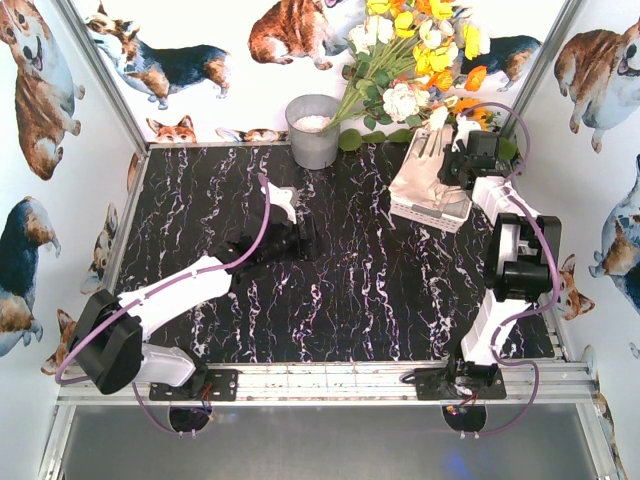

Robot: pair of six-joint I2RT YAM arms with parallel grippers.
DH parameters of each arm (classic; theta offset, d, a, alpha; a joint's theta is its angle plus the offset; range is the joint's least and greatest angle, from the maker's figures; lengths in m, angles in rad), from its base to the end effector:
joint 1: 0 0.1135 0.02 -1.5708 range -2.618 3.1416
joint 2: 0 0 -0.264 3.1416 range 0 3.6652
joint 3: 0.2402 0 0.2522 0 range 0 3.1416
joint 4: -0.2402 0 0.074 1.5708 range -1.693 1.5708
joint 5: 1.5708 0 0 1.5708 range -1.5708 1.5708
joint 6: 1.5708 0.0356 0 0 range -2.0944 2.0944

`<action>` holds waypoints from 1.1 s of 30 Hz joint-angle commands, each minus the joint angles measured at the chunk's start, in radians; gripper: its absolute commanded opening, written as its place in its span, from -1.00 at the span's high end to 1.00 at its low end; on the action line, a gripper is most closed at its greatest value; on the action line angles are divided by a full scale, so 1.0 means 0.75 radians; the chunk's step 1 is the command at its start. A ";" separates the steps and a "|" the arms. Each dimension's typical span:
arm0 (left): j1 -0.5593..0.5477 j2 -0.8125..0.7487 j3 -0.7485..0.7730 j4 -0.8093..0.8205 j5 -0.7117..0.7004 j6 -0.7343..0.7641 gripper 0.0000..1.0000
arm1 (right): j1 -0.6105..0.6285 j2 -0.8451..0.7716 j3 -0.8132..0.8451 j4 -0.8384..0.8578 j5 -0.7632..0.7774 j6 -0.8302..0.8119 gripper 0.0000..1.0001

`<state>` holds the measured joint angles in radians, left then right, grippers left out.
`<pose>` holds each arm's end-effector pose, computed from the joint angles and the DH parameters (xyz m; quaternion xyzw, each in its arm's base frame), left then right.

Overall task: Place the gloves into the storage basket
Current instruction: Place the glove in the bin.

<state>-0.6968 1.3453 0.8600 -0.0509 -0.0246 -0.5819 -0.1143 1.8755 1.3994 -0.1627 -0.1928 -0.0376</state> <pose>0.2305 -0.1918 0.2536 0.0438 0.8680 -0.2865 0.4032 0.4298 -0.0425 0.2414 -0.0091 0.8902 0.0518 0.4525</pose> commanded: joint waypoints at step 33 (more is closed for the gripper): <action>-0.003 -0.146 -0.057 -0.109 -0.135 0.005 -0.51 | -0.015 -0.026 0.118 -0.042 0.183 0.117 -0.06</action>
<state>-0.6968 1.2629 0.8276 -0.1390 -0.1150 -0.5793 -0.1226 1.9793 1.4837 -0.2363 -0.0925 0.0566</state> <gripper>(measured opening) 0.753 0.486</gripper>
